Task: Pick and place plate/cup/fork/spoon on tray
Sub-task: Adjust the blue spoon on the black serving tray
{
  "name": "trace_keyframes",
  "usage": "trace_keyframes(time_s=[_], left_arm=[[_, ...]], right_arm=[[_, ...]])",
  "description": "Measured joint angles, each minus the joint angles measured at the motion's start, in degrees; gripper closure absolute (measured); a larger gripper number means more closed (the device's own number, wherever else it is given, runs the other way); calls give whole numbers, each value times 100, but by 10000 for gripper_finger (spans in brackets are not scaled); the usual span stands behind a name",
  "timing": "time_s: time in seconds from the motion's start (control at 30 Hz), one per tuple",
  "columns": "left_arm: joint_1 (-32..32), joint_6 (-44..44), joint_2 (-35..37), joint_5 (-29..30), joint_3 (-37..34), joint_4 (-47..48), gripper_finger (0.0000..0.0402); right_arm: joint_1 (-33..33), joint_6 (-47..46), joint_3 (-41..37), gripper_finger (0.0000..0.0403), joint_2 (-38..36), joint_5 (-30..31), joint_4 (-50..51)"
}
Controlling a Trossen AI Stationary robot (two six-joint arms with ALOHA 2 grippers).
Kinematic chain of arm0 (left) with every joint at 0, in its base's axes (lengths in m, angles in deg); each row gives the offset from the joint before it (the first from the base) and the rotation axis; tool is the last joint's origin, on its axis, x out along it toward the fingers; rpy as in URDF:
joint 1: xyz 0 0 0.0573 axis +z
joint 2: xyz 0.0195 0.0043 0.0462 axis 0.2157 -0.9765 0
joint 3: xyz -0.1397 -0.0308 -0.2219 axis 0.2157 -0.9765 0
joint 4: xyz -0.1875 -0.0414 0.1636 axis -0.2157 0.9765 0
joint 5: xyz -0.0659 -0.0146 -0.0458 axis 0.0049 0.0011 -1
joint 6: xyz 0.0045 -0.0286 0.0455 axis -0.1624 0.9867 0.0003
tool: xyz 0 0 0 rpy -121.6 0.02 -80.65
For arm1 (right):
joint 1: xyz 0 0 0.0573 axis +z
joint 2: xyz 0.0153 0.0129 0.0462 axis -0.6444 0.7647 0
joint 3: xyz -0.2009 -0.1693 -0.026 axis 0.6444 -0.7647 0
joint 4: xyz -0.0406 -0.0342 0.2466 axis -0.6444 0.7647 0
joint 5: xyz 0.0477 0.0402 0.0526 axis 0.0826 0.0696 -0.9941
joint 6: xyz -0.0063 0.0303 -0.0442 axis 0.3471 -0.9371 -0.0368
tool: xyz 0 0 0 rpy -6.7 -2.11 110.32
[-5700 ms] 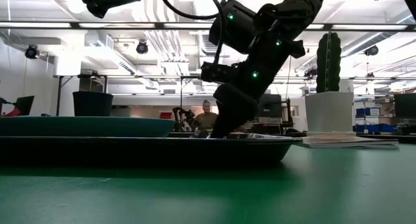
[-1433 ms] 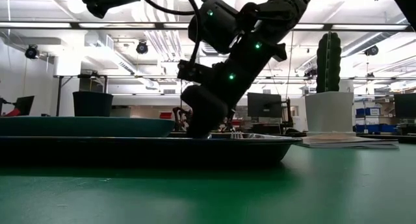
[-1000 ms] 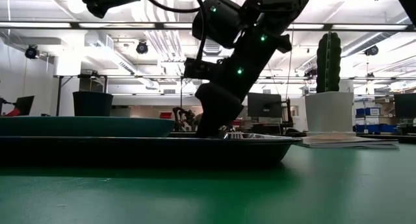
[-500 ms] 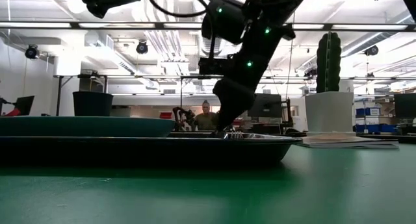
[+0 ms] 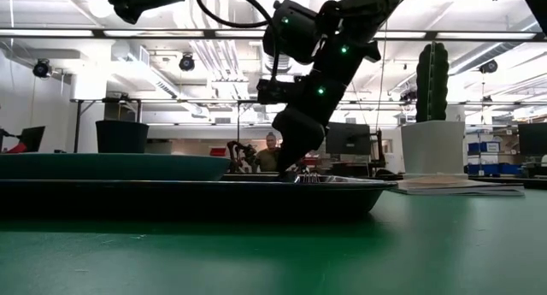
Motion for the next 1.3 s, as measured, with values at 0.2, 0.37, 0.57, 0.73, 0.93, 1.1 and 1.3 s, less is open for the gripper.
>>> trace_keyframes(time_s=[0.2,0.37,0.57,0.73,0.93,1.1,1.3], left_arm=[[-2,0,0,1,0,0,385],[0,0,0,0,0,0,385],[-2,0,0,2,0,0,385],[-1,0,0,1,-1,0,385],[-2,0,0,0,0,0,385],[-2,0,0,0,0,0,385],[0,2,0,0,0,-1,385]], right_arm=[[-1,-56,0,394,-9,-94,229],[8,-181,-27,394,-9,-170,378],[-43,20,-52,394,-9,-123,149],[-71,177,-55,394,-9,-122,-72],[-64,200,192,394,-42,-127,466],[-64,61,744,394,-76,-170,1588],[-158,58,888,394,-76,-524,2121]])
